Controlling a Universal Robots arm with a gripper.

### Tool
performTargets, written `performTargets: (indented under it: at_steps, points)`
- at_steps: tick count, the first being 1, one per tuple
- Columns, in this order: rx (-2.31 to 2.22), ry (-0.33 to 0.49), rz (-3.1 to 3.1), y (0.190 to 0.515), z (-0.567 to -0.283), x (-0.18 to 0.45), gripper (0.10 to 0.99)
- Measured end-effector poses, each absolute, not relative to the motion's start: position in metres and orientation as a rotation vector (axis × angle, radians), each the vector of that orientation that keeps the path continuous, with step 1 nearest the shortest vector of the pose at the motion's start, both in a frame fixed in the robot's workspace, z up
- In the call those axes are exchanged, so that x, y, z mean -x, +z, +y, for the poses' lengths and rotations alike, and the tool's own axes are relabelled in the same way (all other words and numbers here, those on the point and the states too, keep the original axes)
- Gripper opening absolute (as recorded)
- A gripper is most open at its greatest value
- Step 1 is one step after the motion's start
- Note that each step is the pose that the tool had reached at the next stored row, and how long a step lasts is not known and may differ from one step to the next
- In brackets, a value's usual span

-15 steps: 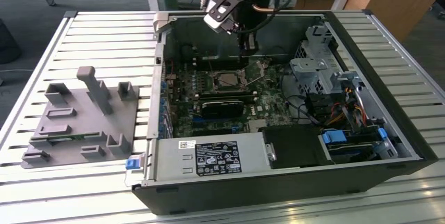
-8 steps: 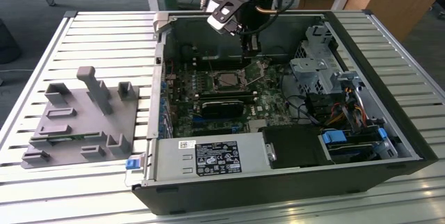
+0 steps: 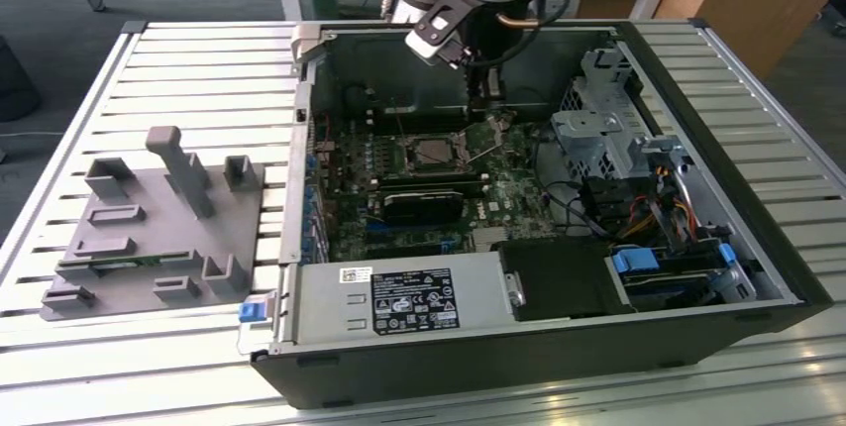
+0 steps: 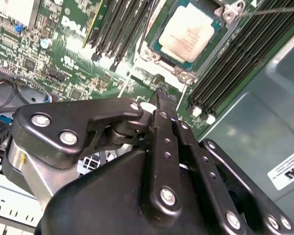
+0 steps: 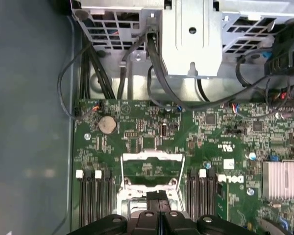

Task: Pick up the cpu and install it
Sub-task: 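Close the cpu cover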

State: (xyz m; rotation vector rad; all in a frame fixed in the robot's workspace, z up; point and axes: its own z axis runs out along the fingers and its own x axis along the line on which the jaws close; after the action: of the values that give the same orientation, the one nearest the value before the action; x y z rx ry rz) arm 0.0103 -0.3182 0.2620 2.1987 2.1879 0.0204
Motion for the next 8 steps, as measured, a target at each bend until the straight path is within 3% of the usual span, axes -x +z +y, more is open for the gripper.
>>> performTargets:
  at_steps: [8]
  points:
    - [-2.199,0.020,2.188,0.259,-0.316,-0.024,0.106]
